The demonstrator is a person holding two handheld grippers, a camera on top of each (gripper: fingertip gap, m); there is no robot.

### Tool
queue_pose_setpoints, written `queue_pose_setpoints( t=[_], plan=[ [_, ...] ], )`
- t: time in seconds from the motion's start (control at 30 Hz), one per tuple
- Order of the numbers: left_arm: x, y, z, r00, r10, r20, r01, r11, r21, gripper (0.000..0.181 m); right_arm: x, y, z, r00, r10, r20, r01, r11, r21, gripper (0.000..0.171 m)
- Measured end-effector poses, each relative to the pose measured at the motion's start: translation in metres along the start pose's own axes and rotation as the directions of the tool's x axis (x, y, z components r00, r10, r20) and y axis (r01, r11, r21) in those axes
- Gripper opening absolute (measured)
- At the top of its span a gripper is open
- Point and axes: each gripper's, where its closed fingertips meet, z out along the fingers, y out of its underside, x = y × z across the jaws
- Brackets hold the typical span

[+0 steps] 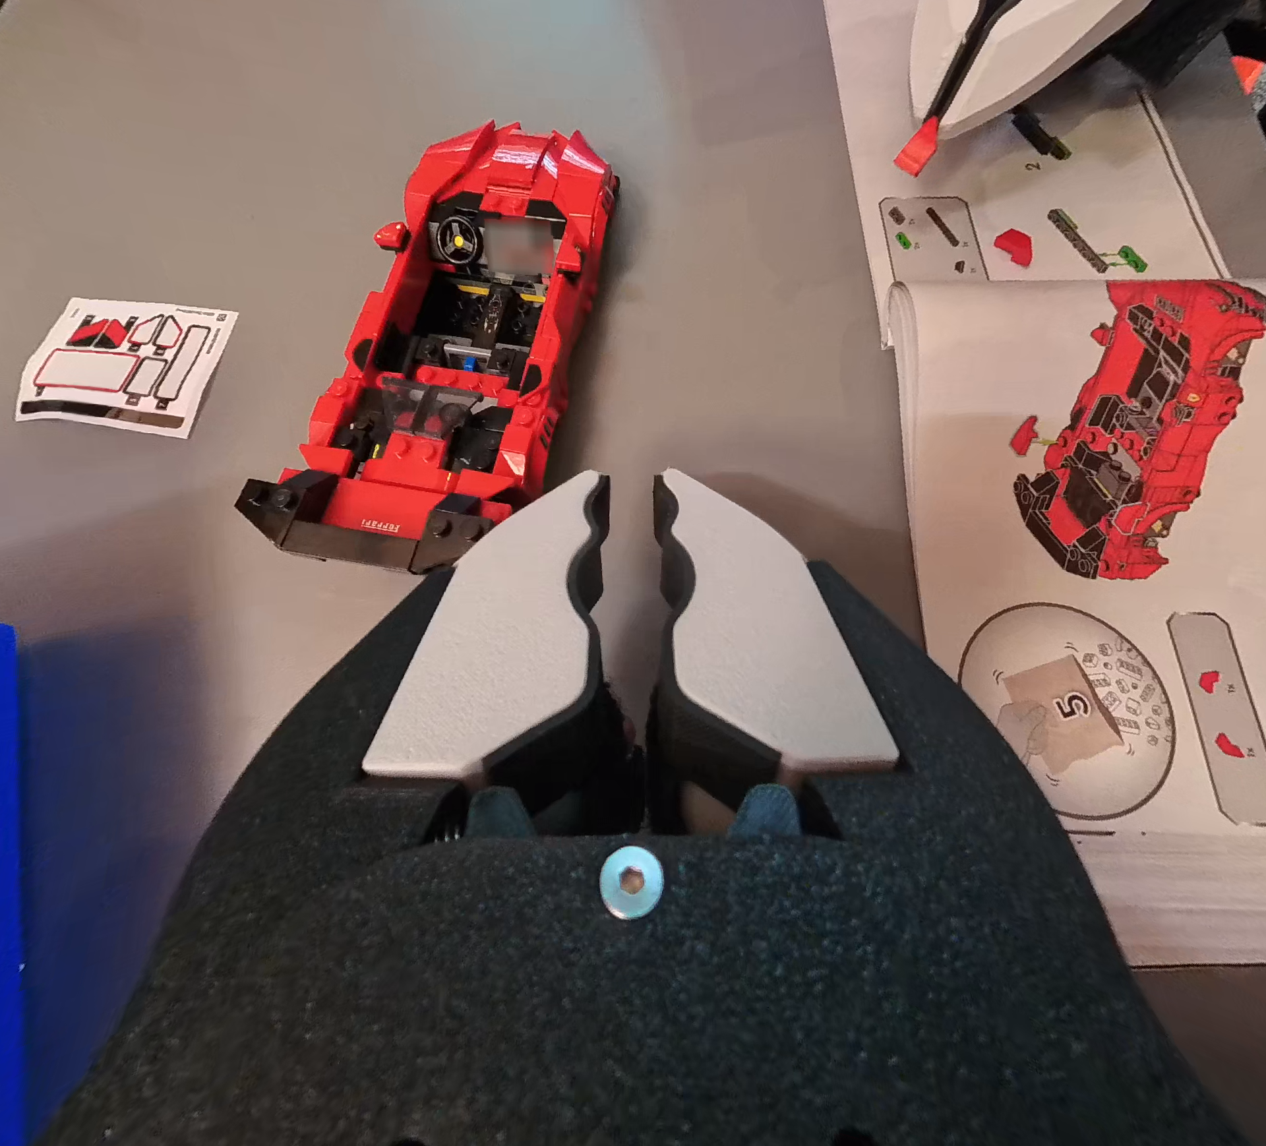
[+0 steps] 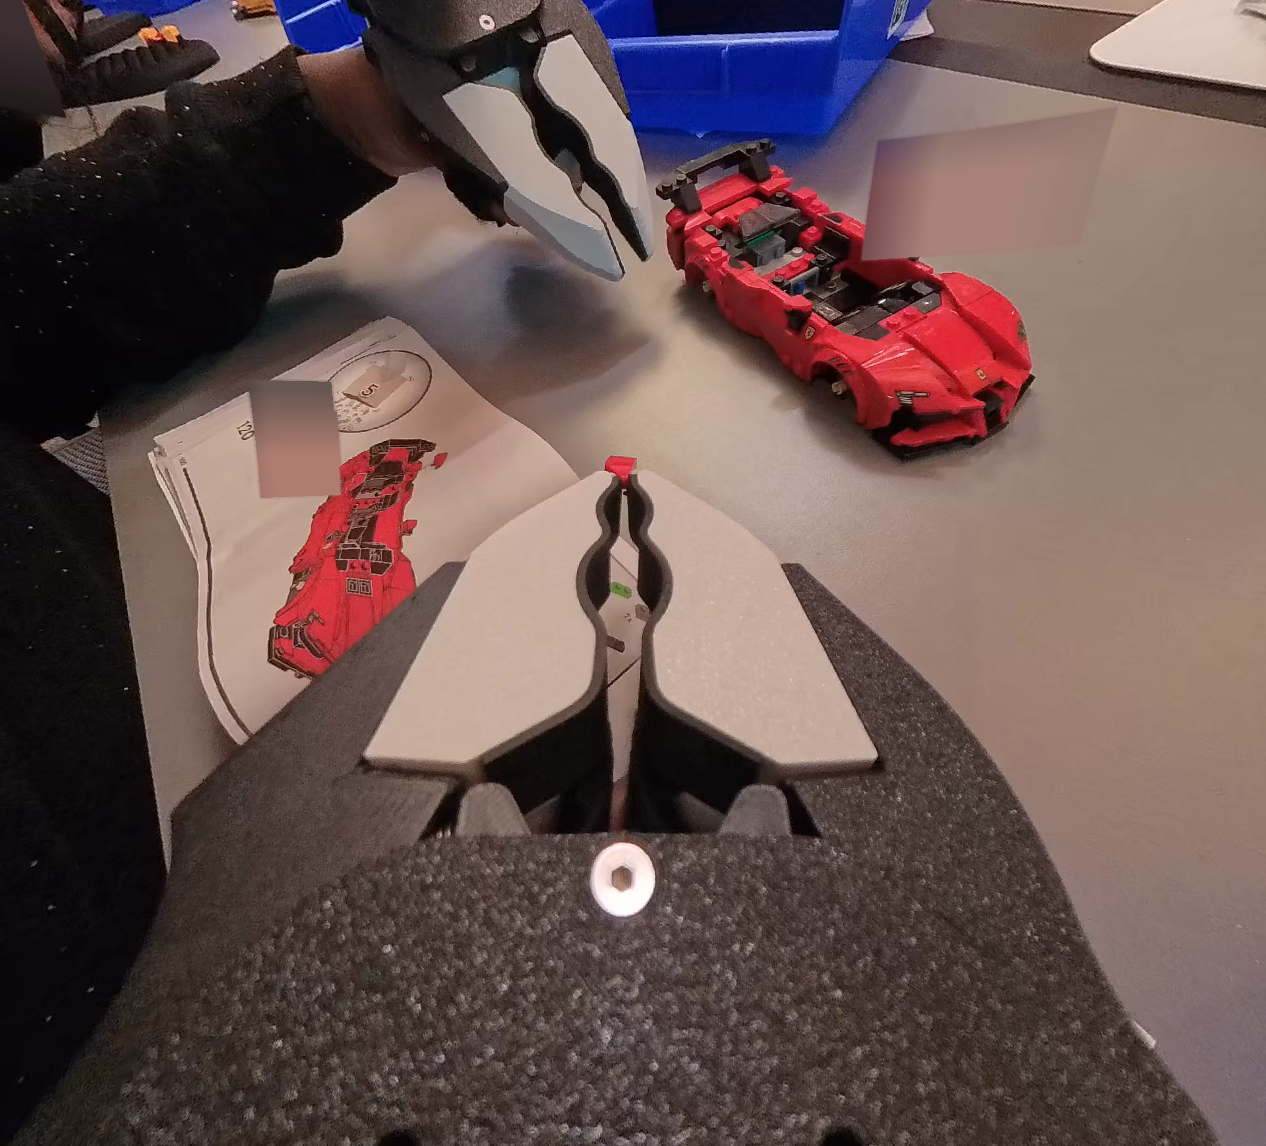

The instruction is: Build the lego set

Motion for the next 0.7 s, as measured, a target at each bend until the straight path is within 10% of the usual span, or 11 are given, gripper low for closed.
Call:
queue_pose_setpoints(
  t=[0.57, 0.7],
  plan=[
    [0.0036, 0.0006, 0.0018, 1.0, 0.012, -0.018, -0.013, 1.0, -0.007, 0.011, -0.0002, 0.0005, 0.0008, 1.0, 0.006, 0.007, -0.006, 1.0, -0.002, 0.001],
    [0.0074, -0.0031, 0.0025, 0.999, 0.004, -0.044, -0.004, 1.0, 0.017, 0.011, -0.0022, -0.0074, 0.002, 0.971, 0.223, 0.092, -0.228, 0.972, 0.053, 0.001]
  ],
)
